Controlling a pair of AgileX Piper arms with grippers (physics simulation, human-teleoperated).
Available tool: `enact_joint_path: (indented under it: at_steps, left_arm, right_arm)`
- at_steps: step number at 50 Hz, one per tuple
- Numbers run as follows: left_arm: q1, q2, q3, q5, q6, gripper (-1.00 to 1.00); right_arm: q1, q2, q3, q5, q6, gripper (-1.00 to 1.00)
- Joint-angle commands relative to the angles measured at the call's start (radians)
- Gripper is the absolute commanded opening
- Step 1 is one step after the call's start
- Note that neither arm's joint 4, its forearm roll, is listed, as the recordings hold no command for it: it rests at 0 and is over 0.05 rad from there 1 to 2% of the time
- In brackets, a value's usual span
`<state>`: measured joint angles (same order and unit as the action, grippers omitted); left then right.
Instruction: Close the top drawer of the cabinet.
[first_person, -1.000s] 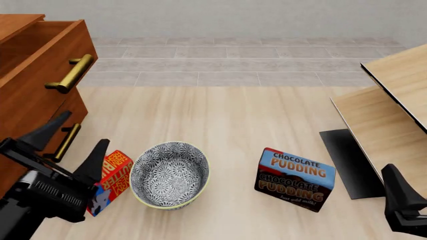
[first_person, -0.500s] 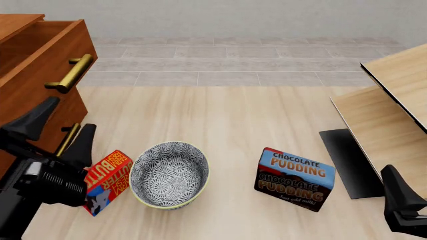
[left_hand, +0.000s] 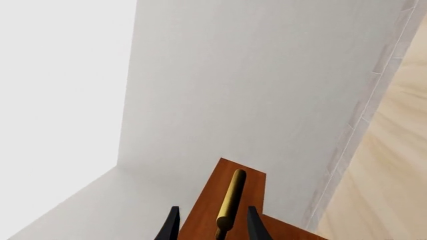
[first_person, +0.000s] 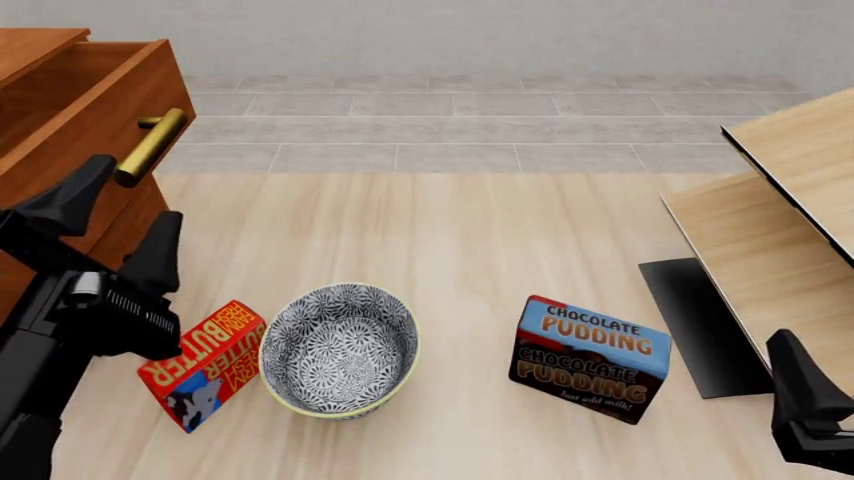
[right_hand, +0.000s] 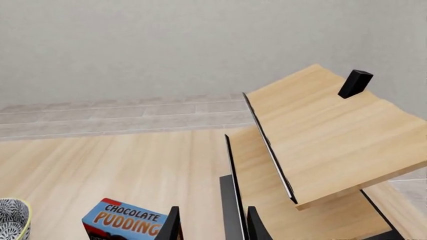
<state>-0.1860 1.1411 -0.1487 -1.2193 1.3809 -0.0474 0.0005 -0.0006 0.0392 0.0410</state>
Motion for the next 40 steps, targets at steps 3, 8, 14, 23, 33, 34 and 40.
enact_joint_path:
  at_steps: [3,8,14,23,33,34,40]
  left_arm:
    - [0.031,0.028,-0.03,-0.001,0.035,1.0]
    - [0.045,0.026,-0.031,-0.001,0.04,1.0]
    - [0.063,0.024,-0.031,-0.001,0.048,1.0]
    - [0.098,0.029,-0.038,-0.001,0.06,1.0]
    - [0.127,0.028,-0.035,-0.001,0.066,1.0]
    - [0.127,0.027,-0.033,-0.001,0.066,1.0]
    - [0.136,0.03,-0.032,-0.001,0.073,1.0]
  right_arm:
    - [-0.006,0.0,0.0,0.003,0.001,1.0]
    - [-0.007,0.0,0.0,-0.001,0.001,1.0]
    - [-0.013,0.0,0.0,0.0,-0.001,1.0]
    - [-0.021,0.0,0.0,0.007,-0.005,1.0]
    - [-0.02,0.0,0.0,0.003,-0.003,1.0]
    - [-0.019,0.0,0.0,0.001,-0.003,1.0]
    - [-0.022,0.0,0.0,-0.001,-0.002,1.0]
